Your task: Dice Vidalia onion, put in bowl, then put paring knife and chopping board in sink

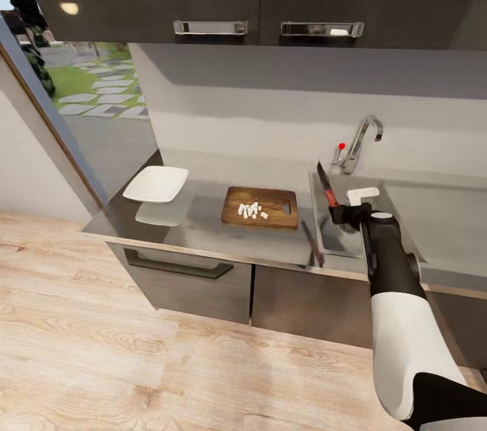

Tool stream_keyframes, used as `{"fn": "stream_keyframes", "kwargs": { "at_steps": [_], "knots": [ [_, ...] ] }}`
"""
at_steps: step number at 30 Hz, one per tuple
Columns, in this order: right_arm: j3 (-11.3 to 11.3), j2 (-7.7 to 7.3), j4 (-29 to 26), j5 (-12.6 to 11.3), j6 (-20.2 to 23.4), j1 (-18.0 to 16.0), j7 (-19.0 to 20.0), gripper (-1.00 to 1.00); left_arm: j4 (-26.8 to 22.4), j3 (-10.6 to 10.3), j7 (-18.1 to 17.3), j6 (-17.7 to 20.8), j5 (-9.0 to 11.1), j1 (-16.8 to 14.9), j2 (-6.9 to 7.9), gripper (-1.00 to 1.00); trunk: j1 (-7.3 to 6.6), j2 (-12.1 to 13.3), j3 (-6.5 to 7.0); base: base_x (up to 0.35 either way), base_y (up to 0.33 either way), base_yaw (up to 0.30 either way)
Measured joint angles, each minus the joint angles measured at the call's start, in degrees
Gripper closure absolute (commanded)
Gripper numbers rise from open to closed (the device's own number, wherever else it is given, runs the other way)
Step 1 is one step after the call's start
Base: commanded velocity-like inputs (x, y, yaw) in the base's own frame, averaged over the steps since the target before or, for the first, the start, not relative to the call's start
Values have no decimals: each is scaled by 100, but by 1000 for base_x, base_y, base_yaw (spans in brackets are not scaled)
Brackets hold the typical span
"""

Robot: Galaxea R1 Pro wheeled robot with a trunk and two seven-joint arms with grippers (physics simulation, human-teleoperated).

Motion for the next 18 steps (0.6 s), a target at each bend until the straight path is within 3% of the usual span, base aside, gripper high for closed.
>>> {"fn": "stream_keyframes", "kwargs": {
  "at_steps": [2, 6, 13, 18],
  "knots": [
    [-133, -50, 220, 10, -21, 1, 9, 100, -3, 0, -1, -1, 0, 0, -3, -100, 0, 0, 0, 0, 0, 0],
    [-727, -149, 618, -7, -494, -1, 9, 100, -14, 0, -2, -1, 0, 0, -5, -100, 0, 0, 0, 0, 0, 0],
    [-835, -144, 695, 4, -654, 2, -55, 100, -17, 0, 0, -8, 0, 0, -9, -100, 0, 0, 0, 0, 0, -2],
    [-831, -95, 704, 1, -615, 1, -63, 100, -27, 0, -2, -9, -1, -1, -5, -100, 0, 0, 1, 0, 0, -221]
  ]
}}
